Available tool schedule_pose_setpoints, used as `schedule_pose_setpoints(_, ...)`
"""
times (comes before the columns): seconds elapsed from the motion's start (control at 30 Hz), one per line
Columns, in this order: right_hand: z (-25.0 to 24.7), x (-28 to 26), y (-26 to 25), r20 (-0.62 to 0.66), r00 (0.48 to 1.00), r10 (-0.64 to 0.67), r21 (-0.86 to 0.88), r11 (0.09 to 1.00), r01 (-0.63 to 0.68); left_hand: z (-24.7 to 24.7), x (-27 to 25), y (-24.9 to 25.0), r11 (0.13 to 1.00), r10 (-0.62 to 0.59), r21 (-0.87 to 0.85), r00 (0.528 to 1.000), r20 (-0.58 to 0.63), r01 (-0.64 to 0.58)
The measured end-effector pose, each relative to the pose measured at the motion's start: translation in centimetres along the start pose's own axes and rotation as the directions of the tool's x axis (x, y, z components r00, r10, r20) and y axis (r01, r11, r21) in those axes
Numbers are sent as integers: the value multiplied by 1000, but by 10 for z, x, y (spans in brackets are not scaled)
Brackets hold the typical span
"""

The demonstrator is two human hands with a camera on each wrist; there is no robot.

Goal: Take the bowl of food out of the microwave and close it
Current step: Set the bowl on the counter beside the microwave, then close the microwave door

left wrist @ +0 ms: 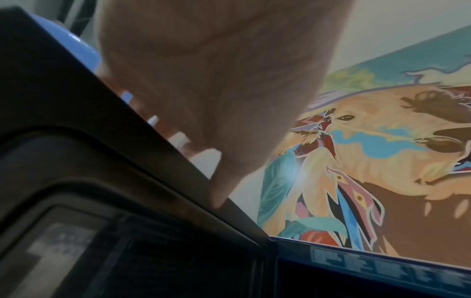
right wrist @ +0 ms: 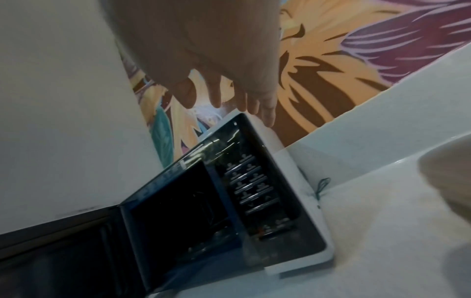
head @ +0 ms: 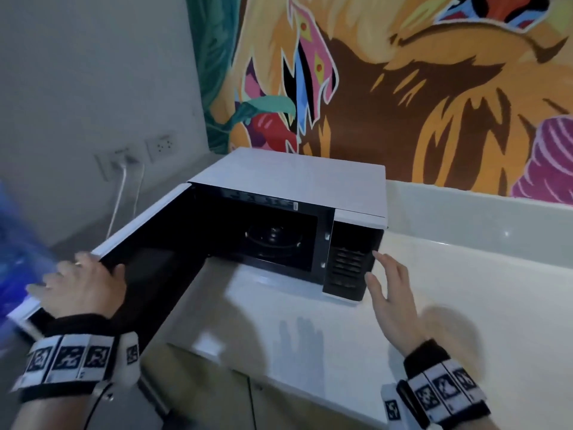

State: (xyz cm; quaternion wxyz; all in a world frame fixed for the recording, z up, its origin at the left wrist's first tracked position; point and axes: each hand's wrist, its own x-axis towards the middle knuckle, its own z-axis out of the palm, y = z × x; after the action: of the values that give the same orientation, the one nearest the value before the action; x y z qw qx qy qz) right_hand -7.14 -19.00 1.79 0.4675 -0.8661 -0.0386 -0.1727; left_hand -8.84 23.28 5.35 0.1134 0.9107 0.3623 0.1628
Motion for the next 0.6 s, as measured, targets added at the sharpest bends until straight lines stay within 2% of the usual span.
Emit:
schedule_pose_setpoints(0.1, 15, 9, -10, 23, 999, -27, 2, 1000, 27, -15, -18, 16, 1000, 8, -3, 1000, -3, -8)
schedule_pose_setpoints(0.2, 21, 23, -17, 27, 998, -57, -30, 998, 58, -25, -51, 37, 991, 137, -5, 989, 57, -137)
schedule_pose_setpoints(0.3, 20, 44, -20, -6, 994, -113, -112, 987, 112, -25, -100, 68, 928, 373, -37, 920, 123, -371)
schedule_pose_setpoints(0.4, 20, 69, -22, -37, 983, -178, -275, 948, 161, -3, -136, 117, 848, 528, -135, 836, 147, -512)
schedule_pose_setpoints(0.5, 26, 89, -24, -11, 991, -132, -416, 902, 116, 33, -147, 173, 772, 616, -301, 775, 139, -560)
schedule_pose_setpoints(0.6, 35, 98, -25, -3, 993, -115, -488, 867, 99, 64, -146, 217, 695, 661, -500, 733, 160, -518)
